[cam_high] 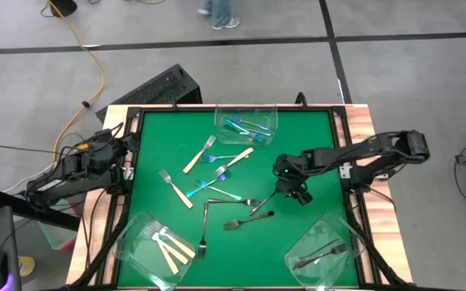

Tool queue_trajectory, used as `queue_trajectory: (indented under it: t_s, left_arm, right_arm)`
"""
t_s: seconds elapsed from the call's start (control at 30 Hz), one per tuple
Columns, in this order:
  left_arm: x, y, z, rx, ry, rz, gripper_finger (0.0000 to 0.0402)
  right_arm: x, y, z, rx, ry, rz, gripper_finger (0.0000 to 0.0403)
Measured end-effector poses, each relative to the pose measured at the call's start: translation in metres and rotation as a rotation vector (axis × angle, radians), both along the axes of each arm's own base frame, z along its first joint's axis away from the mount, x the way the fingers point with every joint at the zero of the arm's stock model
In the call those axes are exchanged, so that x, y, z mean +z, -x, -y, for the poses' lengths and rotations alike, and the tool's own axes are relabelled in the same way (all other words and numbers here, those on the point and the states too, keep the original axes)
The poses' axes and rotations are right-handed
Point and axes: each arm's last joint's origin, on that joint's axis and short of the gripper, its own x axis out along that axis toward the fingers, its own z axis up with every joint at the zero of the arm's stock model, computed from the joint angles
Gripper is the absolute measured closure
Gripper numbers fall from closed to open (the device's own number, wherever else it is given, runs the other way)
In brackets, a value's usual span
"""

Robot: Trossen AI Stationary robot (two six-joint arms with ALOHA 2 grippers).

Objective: Sort silverware by color (type)
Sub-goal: Put the black fork into the bottom right transparent bin

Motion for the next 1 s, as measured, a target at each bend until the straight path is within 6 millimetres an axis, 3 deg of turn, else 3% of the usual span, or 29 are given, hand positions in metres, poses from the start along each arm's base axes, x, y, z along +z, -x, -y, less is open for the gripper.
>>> queue_trajectory:
  t_s: [0.37,0.67,0.8,1.0]
  left_arm:
    - [0.000,0.000,0.000,0.004,0.001,-0.001,0.0226]
    - [-0.001,0.000,0.000,0.001,0.016,0.007,0.0226]
    - [-0.002,0.001,0.000,0.005,0.025,0.011,0.0226]
    - [-0.002,0.001,0.000,0.009,0.031,0.011,0.0226]
  right_arm:
    - [-0.010,-0.029,0.005,0.116,-0.045,0.011,0.0187]
    - [-0.033,-0.041,0.004,0.086,-0.076,-0.031,0.0199]
    - [-0.037,-0.041,0.005,0.017,-0.074,-0.067,0.0221]
    - [-0.038,-0.039,0.006,-0.118,-0.066,-0.121,0.0287]
